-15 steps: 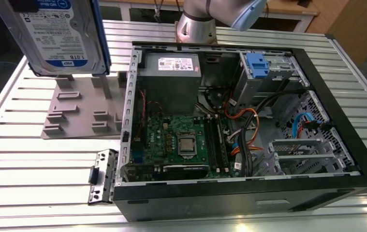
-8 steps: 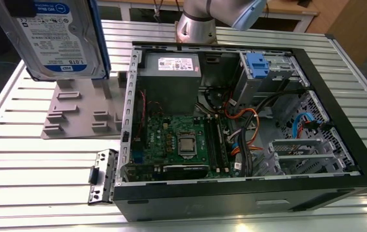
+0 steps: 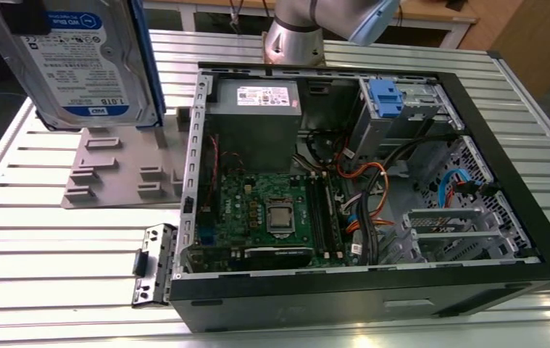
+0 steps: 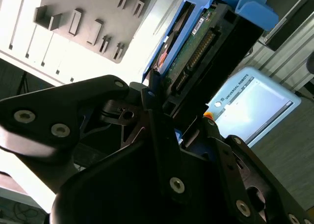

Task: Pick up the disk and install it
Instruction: 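Pick up the disk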

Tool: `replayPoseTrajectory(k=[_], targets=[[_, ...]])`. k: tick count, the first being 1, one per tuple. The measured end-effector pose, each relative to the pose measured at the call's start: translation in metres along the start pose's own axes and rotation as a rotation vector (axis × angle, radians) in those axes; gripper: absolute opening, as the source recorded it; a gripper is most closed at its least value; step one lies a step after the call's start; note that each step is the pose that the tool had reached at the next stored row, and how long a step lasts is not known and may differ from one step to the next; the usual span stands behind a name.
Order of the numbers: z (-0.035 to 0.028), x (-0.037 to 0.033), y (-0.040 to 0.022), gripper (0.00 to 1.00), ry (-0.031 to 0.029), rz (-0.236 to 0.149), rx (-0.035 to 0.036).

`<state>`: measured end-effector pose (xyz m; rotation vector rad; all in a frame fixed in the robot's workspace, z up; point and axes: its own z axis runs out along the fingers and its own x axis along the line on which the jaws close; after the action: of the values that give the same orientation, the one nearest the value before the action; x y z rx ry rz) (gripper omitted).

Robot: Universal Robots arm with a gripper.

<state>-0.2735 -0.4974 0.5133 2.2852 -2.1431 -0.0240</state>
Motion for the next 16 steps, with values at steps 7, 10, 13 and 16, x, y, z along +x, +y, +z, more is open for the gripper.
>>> replayPoseTrajectory(k=[7, 10, 13, 16], targets=[[-0.0001, 0.0103, -0.0048, 0.36, -0.0001, 0.000, -0.0004], [0.0000, 0.0136, -0.0129, 0.36, -0.0001, 0.000, -0.0022], [0.0002, 0.0167, -0.0210, 0.36, -0.0002, 0.000, -0.0035], [0.0003, 0.0193, -0.0302, 0.36, -0.0002, 0.000, -0.0046]])
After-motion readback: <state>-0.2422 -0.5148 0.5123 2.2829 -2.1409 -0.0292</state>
